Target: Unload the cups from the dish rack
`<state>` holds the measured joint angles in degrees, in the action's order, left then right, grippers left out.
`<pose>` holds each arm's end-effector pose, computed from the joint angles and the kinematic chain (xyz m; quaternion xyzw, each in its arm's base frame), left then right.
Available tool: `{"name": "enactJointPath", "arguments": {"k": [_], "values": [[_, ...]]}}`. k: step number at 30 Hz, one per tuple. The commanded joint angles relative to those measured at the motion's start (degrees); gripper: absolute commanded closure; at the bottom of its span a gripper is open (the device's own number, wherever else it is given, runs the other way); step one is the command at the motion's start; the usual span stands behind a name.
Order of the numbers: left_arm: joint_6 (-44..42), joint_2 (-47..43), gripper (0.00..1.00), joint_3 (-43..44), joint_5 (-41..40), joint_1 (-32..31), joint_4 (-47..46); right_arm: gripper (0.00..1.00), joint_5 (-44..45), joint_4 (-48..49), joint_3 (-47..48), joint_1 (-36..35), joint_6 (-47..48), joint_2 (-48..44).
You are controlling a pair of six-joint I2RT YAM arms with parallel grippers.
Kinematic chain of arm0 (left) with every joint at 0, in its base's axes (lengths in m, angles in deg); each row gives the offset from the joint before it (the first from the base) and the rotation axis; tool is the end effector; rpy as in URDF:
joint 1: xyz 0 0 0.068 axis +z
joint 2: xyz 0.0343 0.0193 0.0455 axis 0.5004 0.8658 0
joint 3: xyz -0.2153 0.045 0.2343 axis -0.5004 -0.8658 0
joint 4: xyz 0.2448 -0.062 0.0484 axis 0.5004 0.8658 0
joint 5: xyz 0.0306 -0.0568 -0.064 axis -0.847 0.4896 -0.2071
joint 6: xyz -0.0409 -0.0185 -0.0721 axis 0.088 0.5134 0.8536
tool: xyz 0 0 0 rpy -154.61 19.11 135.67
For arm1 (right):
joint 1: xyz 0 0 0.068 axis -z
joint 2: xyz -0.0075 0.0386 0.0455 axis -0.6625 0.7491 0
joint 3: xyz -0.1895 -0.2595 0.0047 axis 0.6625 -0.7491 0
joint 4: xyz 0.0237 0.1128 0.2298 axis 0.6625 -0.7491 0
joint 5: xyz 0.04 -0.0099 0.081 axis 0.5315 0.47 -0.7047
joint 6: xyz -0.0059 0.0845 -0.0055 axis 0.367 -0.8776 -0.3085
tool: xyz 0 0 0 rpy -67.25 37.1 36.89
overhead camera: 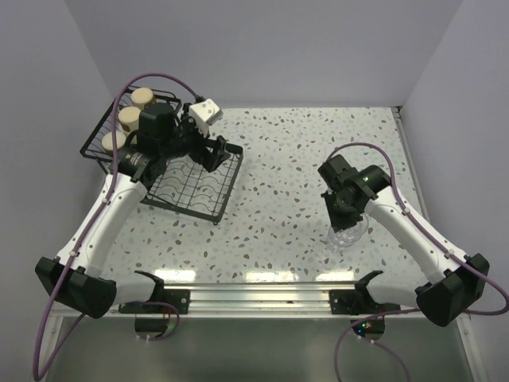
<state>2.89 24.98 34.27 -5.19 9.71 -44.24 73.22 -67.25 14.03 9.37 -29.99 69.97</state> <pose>0.2622 -0.1295 0.4421 0.3413 0.7569 -0.2103 0.5160 0.1670 0.0910 0.3176 -0.0832 0.9880 -0.0225 0.1282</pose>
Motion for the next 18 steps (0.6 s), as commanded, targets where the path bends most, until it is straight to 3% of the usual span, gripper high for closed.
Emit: {"name": "enactJointPath", "arguments": {"k": [1,3,4,8,13,18], "values": [[-0.3,0.2,0.0,1.0,0.9,0.2,-0.6,0.95,-2.9,-1.1,-1.4,1.4,1.9,-0.3],[-0.4,0.3,0.0,1.0,0.7,0.2,-0.4,0.82,-2.8,-1.8,-1.4,1.4,1.9,-0.2],[-0.6,0.4,0.0,0.9,0.6,0.2,-0.2,0.65,-2.6,-2.1,-1.0,1.3,1.9,-0.7],[-1.4,1.3,0.0,0.6,-0.9,0.2,0.5,0.44,-2.9,-2.4,1.4,1.4,1.2,-2.2],[-3.0,4.8,0.0,1.2,-3.3,0.1,2.1,0.32,-3.0,-5.2,6.3,1.3,1.1,-3.0],[-9.3,13.0,0.03,4.7,-17.5,-2.0,4.8,0.27,-4.8,-6.1,13.0,1.4,2.2,-4.1]]}}
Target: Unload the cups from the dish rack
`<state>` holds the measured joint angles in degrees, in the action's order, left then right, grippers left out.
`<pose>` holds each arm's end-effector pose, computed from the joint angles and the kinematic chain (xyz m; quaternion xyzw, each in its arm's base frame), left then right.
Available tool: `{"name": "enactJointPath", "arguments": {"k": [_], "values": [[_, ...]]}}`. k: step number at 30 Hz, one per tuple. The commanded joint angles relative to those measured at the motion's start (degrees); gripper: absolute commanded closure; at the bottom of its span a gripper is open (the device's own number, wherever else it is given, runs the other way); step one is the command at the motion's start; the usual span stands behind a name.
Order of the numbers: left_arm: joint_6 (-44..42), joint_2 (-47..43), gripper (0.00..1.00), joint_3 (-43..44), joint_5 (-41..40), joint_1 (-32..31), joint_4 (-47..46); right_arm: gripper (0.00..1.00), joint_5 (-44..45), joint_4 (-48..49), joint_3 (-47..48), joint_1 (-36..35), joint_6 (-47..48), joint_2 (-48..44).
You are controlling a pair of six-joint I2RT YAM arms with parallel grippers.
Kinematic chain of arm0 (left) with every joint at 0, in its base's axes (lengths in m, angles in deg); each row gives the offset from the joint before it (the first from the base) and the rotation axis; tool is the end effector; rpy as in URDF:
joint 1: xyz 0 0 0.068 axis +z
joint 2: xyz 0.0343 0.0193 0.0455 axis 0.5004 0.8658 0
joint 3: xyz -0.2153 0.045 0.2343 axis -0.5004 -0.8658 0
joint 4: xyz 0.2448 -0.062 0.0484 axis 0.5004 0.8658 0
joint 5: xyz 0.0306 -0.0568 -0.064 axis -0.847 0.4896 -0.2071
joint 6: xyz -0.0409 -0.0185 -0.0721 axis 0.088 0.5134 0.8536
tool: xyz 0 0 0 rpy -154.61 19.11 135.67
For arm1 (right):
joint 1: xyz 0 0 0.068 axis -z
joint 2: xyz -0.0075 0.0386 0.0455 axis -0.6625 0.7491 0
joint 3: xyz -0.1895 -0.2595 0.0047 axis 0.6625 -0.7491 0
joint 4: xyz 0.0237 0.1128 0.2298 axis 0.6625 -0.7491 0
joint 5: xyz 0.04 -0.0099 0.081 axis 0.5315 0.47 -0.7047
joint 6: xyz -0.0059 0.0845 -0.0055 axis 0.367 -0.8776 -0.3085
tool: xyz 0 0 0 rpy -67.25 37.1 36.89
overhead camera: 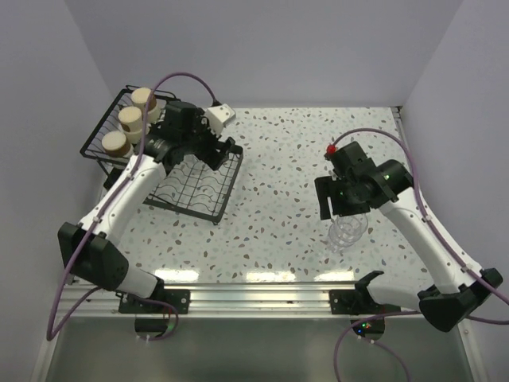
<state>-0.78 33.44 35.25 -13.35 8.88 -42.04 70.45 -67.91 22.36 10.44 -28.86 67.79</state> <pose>0.3066 -0.1405 0.3982 0.3422 0.8082 -0.1417 0.4579 0.1665 0.0907 0.3637 -0.0807 0.9772 0.0342 0.1936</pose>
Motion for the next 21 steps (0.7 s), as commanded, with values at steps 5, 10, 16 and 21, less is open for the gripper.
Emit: {"name": "enactJointPath", "arguments": {"k": [5,10,16,21], "values": [[-15.0,14.4,0.08,10.7,-26.3,-1.4,5.1,0.27,-1.9,-4.2,6.0,0.3,1.8,-1.6],[-21.5,21.4,0.05,12.5,-35.9,-1.4,2.9,0.27,-2.5,-2.8,3.2,0.2,2.3,-1.5],[-29.4,28.2,0.0,16.7,-37.3,-1.4,5.5,0.27,-2.5,-1.9,2.4,0.2,2.7,-1.1],[-31.2,35.3,0.0,24.1,-32.5,0.0,15.2,0.27,-2.9,-1.6,2.4,0.3,3.1,-0.6]]}}
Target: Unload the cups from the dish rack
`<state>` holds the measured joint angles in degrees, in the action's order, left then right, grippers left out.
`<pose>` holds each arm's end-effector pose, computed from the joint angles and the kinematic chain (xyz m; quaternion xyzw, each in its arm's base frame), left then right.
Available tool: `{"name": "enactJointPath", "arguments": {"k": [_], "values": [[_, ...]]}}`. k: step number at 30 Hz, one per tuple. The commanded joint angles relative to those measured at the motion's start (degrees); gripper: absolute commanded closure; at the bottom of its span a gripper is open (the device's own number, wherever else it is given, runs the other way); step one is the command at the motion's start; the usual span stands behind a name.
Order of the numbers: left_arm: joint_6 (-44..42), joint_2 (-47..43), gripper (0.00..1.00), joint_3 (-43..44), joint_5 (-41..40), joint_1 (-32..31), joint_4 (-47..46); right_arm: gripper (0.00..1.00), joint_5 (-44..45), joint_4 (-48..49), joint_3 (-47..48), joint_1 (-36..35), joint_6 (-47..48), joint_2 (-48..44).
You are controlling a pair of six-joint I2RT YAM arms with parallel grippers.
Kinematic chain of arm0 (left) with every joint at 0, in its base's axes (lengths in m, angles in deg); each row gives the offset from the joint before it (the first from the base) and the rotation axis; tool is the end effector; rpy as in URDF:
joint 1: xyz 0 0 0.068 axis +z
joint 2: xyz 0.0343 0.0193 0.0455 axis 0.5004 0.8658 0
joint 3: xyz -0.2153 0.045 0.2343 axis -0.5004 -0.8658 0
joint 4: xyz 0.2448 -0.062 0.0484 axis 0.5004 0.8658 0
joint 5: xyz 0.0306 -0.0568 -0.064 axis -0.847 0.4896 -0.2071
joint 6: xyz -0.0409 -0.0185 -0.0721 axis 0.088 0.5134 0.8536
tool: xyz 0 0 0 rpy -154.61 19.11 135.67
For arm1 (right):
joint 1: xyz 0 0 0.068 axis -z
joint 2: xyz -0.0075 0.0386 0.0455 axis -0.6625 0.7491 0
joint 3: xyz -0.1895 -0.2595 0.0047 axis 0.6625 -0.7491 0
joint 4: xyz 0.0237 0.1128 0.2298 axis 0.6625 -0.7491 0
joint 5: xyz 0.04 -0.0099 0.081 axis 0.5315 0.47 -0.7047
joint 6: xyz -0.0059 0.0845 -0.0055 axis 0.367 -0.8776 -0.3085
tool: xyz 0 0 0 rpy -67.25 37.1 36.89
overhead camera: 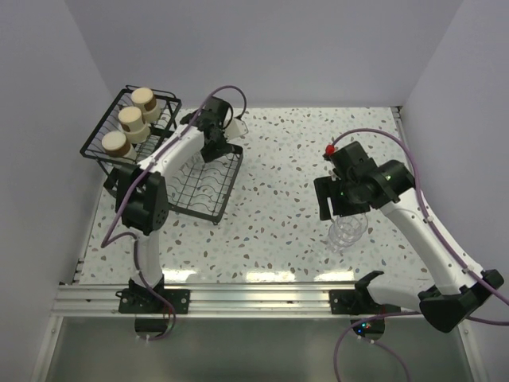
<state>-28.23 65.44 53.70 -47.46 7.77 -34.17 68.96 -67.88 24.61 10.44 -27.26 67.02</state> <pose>0.4492 -0.1586 0.2793 0.4745 0.8166 0.2030 0.2585 0.1638 0.0914 0.3771 -0.0952 0.9710 0.0543 0.2124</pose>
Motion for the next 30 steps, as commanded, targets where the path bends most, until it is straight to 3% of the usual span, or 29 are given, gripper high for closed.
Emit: {"name": "enactJointPath", "arguments": {"k": [1,12,21,23,26,27,29,30], "values": [[-3.5,4.6,0.0,8.6,2.7,1.8,9.0,0.27,-1.4,-1.7,0.3,0.3,1.6,0.0],[-6.4,9.8,0.0,11.0,1.8,3.6,11.7,0.26,-1.5,-1.7,-0.4,0.3,1.9,0.1],[-5.2,11.4,0.03,12.1,9.3,6.5,15.4,0.26,-1.5,-1.8,-0.1,0.2,2.0,-0.1],[-4.7,12.1,0.1,13.0,11.9,7.5,16.4,0.26,-1.5,-1.8,-0.1,0.3,1.9,-0.1],[-3.9,12.2,0.32,13.3,13.8,7.9,17.4,0.26,-1.6,-1.9,0.0,0.2,1.8,-0.4],[-3.7,11.9,0.43,12.9,14.9,7.9,17.6,0.26,-1.6,-2.0,0.1,0.2,1.9,-0.5],[-3.3,10.7,0.55,12.4,15.8,7.9,17.8,0.26,-1.6,-2.0,0.1,0.3,1.8,-0.6],[-3.1,10.2,0.66,12.1,16.6,7.8,17.8,0.26,-1.7,-2.0,0.3,0.3,1.8,-0.6]]}}
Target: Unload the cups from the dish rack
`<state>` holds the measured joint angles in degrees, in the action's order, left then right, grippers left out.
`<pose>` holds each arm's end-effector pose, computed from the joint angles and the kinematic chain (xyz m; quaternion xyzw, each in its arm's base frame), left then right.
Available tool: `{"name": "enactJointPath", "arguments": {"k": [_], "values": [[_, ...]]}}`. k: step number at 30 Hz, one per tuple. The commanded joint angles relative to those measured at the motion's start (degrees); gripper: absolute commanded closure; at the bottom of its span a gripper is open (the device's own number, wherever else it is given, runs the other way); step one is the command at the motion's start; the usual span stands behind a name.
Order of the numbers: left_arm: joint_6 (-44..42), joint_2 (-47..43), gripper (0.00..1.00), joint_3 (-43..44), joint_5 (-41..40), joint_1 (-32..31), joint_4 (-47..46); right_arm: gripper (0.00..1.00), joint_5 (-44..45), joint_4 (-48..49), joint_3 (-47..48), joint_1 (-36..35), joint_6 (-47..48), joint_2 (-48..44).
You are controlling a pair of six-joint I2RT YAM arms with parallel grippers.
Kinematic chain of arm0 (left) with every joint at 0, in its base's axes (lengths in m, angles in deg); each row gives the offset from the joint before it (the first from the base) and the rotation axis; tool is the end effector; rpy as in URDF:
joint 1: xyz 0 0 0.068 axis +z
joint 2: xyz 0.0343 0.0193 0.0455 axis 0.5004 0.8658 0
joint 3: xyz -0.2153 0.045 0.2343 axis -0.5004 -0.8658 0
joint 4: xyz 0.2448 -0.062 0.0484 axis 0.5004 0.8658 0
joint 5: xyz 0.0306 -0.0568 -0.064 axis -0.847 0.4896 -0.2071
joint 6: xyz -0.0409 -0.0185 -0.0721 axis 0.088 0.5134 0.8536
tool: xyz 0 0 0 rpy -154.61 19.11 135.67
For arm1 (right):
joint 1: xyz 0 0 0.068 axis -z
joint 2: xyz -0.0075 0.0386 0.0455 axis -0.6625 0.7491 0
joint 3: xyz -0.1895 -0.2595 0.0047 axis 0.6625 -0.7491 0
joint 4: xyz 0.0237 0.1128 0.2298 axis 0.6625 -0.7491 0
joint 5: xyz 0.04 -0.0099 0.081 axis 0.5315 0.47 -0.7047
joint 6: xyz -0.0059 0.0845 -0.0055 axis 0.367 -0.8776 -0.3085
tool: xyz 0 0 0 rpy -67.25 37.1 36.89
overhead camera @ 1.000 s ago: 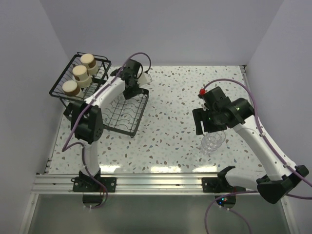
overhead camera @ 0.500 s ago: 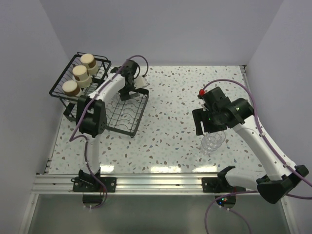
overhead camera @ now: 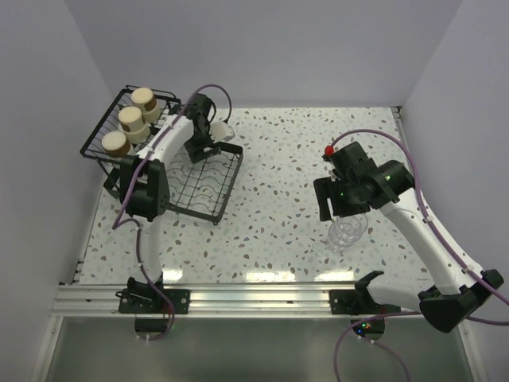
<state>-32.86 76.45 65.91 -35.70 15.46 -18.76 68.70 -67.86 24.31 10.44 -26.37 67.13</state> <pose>0.4838 -0.1170 0.2356 0.5048 0.8435 0.1039 0.1512 0.1640 0.0919 0.3752 -0.1034 0.9710 0.0532 0.2089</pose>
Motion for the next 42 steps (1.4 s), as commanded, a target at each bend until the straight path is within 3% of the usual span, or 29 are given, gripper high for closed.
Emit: {"name": "enactJointPath", "arguments": {"k": [1,4,17,20,23,28,29,32,33,38,42], "values": [[2.0,-1.3,0.74,-0.3,5.3,0.2,2.4,0.26,-1.6,-1.9,0.7,0.2,0.9,-0.7],[3.2,-4.3,1.0,-0.5,7.5,0.1,2.7,0.26,-2.0,-1.9,1.4,0.3,1.1,-0.7],[13.0,-18.6,1.0,0.5,16.7,-0.8,0.1,0.23,-5.3,2.2,8.2,0.3,1.8,-4.6],[13.6,-22.1,1.0,-2.7,17.5,-1.3,-3.1,0.22,-5.3,4.1,9.7,0.3,1.5,-5.3],[11.8,-21.8,1.0,-7.5,14.9,-2.0,-4.4,0.23,-4.6,4.5,10.3,0.3,0.9,-5.3],[11.6,-18.7,1.0,-7.4,16.2,-2.0,-3.2,0.23,-5.7,4.3,8.9,0.3,0.4,-6.1],[11.6,-18.5,0.97,-7.5,16.6,-2.0,-3.2,0.23,-6.0,4.4,8.7,0.3,0.3,-6.3],[10.1,-18.6,0.53,-8.9,19.3,-2.6,-1.9,0.23,-6.9,4.7,7.6,0.3,0.2,-6.8],[9.7,-18.9,0.46,-9.8,19.6,-2.9,-2.0,0.23,-7.1,4.9,7.4,0.2,0.2,-6.9],[7.0,-27.0,0.25,-22.4,18.6,-7.0,-9.6,0.23,-7.8,5.5,5.9,0.3,0.5,-6.7],[3.6,-33.0,0.2,-33.4,8.7,-10.7,-17.9,0.23,-8.2,6.3,5.0,0.3,0.5,-6.5]]}}
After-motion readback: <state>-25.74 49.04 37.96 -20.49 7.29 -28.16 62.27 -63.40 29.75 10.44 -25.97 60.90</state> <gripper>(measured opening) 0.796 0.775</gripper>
